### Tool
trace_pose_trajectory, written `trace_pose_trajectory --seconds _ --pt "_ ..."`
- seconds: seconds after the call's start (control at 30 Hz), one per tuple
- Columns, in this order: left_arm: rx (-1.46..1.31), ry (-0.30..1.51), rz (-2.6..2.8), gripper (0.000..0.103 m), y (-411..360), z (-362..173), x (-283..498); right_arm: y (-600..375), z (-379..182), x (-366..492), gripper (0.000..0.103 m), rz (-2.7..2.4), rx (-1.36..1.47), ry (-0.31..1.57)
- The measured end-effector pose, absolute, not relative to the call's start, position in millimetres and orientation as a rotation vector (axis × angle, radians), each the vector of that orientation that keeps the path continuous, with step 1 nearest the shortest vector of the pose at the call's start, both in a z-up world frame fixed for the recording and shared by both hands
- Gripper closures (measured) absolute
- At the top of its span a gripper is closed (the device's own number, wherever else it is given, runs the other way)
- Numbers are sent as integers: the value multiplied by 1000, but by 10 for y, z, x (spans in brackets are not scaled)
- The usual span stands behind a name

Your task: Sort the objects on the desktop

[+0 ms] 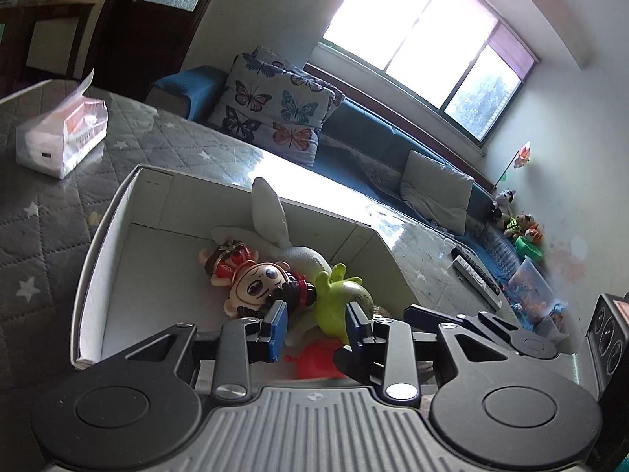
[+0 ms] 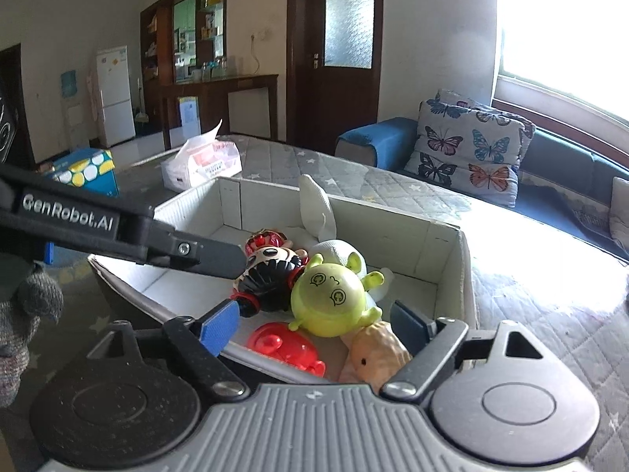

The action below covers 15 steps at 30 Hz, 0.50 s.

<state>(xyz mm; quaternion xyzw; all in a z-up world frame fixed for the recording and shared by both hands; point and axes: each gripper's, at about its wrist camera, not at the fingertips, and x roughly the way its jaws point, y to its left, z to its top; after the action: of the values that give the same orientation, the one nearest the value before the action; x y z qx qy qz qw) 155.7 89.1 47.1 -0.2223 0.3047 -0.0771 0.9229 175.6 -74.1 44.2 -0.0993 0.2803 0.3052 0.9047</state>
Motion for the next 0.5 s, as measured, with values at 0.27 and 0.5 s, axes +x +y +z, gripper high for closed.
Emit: trace_pose_trajectory --seconds 0.27,0.5 --pt "-413 585 -152 67 812 549 1206 -882 554 1478 7 602 -170 556" --pt "-355 562 -131 67 726 585 920 -971 543 1251 0 578 -139 561"
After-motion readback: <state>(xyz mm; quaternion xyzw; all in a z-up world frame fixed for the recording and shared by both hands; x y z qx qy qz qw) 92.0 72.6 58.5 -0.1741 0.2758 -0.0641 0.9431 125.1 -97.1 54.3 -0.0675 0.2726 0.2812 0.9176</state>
